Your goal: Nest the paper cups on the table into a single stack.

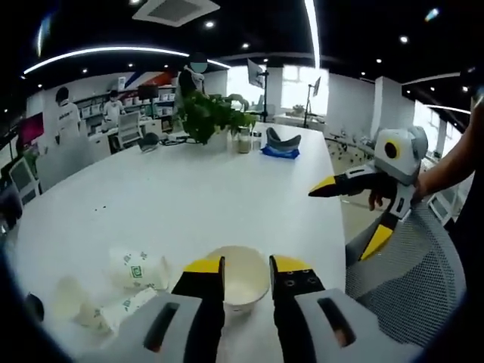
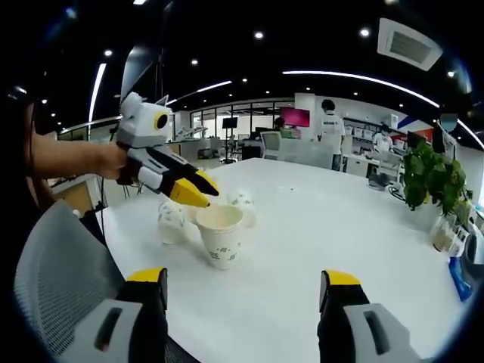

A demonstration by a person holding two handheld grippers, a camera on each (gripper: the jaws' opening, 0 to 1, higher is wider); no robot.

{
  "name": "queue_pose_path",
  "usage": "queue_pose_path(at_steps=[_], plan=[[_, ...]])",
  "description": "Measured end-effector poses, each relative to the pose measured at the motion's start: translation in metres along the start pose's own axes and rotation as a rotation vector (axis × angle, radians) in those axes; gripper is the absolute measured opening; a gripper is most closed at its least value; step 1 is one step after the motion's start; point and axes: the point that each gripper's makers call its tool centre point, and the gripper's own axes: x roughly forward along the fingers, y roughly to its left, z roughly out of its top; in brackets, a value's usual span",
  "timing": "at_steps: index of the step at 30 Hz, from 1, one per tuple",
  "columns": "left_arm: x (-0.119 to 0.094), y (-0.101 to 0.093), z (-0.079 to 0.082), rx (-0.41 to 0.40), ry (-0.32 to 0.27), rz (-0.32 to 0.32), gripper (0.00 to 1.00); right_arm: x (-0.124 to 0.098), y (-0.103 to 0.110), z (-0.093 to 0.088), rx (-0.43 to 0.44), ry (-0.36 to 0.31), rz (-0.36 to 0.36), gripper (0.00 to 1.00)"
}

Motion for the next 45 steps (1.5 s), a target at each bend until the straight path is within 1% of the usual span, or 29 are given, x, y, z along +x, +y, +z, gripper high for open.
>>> queue_pose_path(at_steps=[9,13,15,19,22,27,29,30,35,40,45], plan=[[-0.025,0.021,0.004,-0.012,-0.03,0.06,0.29,0.0,-0.001,0.0,0.0,-0.004,0.004,0.84],[-0.038,0.027,0.009,-0.006,-0.043,0.091,0.31,0.0,0.0,0.0,0.0,-0.004,0.005,0.84],[-0.045,0.036,0.006,-0.009,-0.051,0.104,0.32,0.0,-0.001,0.0,0.0,-0.004,0.006,0.84],[-0.057,0.041,0.009,-0.018,-0.065,0.129,0.34,0.0,0.001,-0.001,0.001,-0.002,0.011,0.84],[-0.068,0.052,0.004,-0.025,-0.065,0.158,0.36,0.001,0.001,-0.001,0.002,0.0,0.013,0.84],[-0.081,0.064,-0.006,-0.034,-0.054,0.191,0.37,0.001,0.002,-0.001,0.004,0.0,0.014,0.84],[-0.083,0.064,-0.009,-0.04,-0.046,0.201,0.38,0.0,0.002,0.0,0.005,0.0,0.014,0.84],[-0.086,0.068,-0.012,-0.043,-0.043,0.208,0.38,0.0,0.002,0.0,0.005,-0.001,0.013,0.84],[-0.091,0.072,-0.021,-0.064,-0.035,0.222,0.39,0.0,0.003,0.001,0.006,0.0,0.013,0.84],[-0.094,0.083,-0.037,-0.076,-0.019,0.229,0.4,0.0,0.003,0.0,0.005,0.005,0.015,0.84],[-0.097,0.087,-0.053,-0.11,-0.009,0.233,0.4,0.0,0.004,-0.001,0.005,0.009,0.015,0.83]])
